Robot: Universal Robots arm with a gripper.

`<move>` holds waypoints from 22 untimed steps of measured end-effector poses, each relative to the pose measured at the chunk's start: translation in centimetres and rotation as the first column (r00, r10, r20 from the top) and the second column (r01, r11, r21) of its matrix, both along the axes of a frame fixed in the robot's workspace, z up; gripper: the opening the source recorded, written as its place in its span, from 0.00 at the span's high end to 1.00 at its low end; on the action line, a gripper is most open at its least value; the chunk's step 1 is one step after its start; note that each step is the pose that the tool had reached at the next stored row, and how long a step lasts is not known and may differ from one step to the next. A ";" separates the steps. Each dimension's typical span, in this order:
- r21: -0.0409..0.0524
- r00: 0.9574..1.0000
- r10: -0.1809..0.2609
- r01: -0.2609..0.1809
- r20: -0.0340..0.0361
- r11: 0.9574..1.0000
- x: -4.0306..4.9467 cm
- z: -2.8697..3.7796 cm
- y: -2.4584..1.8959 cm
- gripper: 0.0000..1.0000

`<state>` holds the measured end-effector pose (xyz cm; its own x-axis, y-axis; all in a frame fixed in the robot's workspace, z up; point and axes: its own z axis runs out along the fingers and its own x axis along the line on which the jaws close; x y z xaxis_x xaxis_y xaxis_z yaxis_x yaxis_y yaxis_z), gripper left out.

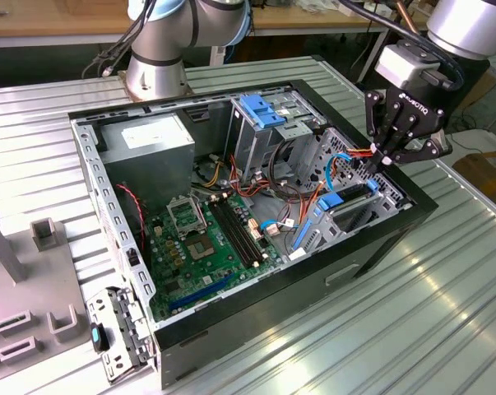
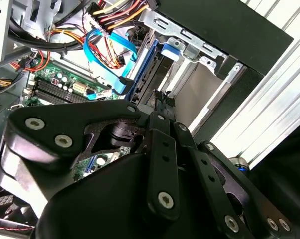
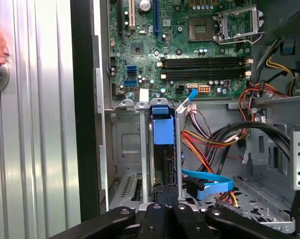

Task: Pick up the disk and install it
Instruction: 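Insert the first disk wire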

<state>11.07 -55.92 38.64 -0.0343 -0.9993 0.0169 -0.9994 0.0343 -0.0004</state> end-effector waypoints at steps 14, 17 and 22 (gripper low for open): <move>0.000 0.987 0.162 -0.162 -0.001 0.987 3.33 -0.28 2.44 0.89; 0.000 0.982 0.190 -0.190 -0.001 0.982 4.02 -0.44 2.52 0.75; 0.000 0.961 0.277 -0.277 -0.001 0.961 5.04 -0.85 2.68 0.63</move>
